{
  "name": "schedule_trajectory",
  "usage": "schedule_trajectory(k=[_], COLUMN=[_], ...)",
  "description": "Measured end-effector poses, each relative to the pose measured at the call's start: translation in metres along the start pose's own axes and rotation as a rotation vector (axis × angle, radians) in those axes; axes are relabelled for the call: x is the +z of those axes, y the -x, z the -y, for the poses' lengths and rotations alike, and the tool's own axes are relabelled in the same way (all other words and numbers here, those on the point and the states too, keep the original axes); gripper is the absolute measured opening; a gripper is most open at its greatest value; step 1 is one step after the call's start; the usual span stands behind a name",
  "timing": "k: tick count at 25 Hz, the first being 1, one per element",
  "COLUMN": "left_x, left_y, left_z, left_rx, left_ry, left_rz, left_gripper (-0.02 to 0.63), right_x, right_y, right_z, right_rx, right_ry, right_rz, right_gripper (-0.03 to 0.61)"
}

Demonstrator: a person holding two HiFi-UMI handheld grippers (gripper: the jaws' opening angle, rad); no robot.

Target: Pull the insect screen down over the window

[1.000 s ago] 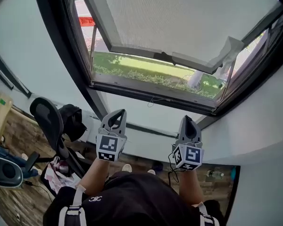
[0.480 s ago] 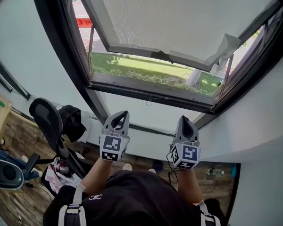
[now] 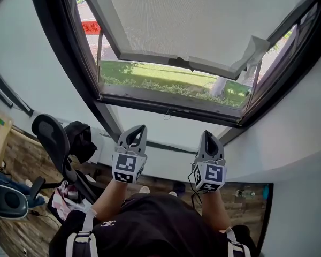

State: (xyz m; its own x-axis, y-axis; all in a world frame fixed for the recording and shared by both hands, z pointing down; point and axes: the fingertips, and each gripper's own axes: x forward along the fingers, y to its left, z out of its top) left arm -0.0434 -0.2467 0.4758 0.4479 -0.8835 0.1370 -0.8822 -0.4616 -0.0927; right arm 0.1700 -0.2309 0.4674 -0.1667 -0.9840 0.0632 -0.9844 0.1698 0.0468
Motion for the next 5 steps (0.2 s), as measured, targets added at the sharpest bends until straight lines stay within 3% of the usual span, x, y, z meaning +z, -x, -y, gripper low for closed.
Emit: schedule_trajectory(k=[5], left_x=[0.002], left_y=[-0.0044], left_z=[0.0042], left_rx=[-0.01], left_ry=[-0.002], left_rz=[0.007], left_gripper=[0.003], right_x=[-0.0019], right_y=[-0.0028], right_z=[0.0025], right_rx=[0.002], right_ry=[0.0], right_rz=[-0.005], right_gripper=[0.003])
